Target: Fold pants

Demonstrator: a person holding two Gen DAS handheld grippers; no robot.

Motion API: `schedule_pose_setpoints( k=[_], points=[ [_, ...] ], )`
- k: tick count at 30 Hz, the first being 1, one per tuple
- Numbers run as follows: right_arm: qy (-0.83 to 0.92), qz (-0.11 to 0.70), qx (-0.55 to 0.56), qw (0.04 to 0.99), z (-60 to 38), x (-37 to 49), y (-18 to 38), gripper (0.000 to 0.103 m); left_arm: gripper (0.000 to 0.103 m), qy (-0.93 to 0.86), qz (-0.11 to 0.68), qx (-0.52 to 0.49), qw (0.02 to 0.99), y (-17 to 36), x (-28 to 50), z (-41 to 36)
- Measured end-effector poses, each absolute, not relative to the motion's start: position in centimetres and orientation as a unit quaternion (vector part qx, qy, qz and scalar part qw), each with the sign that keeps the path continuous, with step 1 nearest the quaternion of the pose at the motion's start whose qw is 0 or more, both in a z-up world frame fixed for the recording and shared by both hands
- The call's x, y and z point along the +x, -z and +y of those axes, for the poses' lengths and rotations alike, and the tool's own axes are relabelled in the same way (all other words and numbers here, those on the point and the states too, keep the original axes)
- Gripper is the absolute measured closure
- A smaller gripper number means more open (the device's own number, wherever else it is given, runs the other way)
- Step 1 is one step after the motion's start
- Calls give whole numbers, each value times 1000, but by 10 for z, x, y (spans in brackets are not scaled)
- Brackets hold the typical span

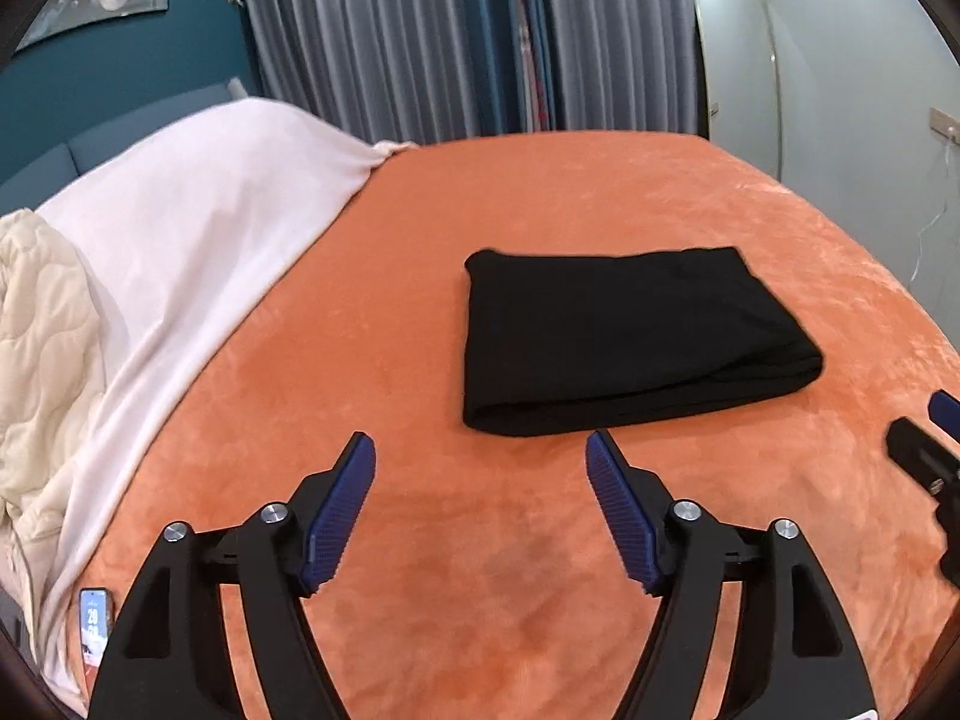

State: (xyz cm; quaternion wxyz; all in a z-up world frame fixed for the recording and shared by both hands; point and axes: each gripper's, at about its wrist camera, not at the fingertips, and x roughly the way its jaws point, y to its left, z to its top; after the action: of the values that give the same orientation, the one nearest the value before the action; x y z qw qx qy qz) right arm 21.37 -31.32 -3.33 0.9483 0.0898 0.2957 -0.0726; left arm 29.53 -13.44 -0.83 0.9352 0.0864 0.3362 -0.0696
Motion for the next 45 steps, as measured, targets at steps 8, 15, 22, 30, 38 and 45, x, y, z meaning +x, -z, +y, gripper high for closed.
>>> schedule_pose_setpoints(
  k=[8,15,22,30,38,45],
  points=[
    [96,269,87,954,-291,195,27,14,26,89,324,74,939,5,268,-130],
    [123,268,78,952,-278,191,31,13,24,107,308,86,941,18,255,-124],
    [140,275,54,950,-264,198,38,13,24,101,315,96,939,39,263,-110],
    [139,286,52,947,-256,203,49,13,24,91,328,99,935,52,269,-103],
    [139,290,51,946,-253,203,54,13,24,97,328,106,934,56,267,-106],
    [137,292,51,945,-254,205,56,13,24,98,332,100,933,59,273,-105]
  ],
)
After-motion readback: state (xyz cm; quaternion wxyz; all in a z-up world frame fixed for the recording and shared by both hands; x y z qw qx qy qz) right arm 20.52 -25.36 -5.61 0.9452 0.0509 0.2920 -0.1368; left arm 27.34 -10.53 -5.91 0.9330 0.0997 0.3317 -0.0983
